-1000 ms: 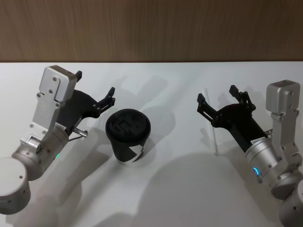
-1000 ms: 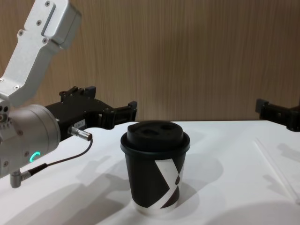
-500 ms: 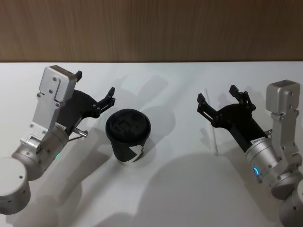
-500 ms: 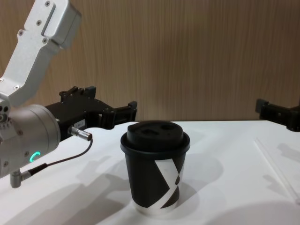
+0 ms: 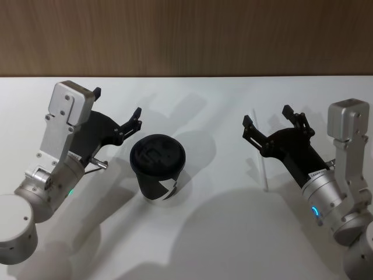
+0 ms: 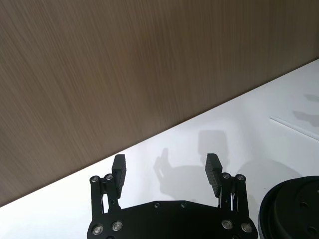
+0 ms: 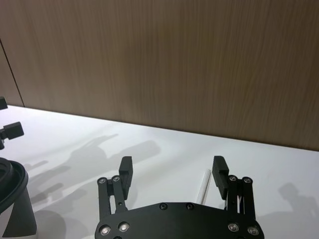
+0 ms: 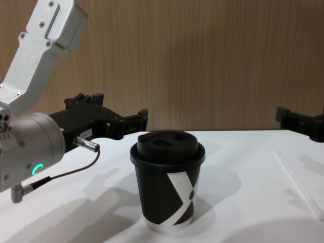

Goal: Pick up the straw with one hand, pass it to the other hand, and insert it into the cup.

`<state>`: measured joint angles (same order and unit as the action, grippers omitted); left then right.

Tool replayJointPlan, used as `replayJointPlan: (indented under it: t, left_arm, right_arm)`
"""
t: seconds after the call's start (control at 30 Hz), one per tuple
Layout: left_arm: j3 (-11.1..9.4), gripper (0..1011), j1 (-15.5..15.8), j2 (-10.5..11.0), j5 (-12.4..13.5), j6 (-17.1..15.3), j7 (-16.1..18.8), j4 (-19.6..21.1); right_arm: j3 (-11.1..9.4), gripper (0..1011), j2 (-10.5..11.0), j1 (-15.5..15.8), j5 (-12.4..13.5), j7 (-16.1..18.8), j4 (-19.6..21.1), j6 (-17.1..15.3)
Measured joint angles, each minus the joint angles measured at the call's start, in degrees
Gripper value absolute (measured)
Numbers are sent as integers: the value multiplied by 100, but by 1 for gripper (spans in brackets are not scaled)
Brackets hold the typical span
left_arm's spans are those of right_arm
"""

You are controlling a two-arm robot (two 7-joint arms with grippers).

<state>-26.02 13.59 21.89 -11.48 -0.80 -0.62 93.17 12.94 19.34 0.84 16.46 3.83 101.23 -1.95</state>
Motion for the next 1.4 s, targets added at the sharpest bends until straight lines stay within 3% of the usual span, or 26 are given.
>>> replayJointPlan:
  t: [1.4]
  left_arm:
    - [0,1003,0,0,0,0,0,0]
  right_arm:
    - [0,1001,0,0,0,0,0,0]
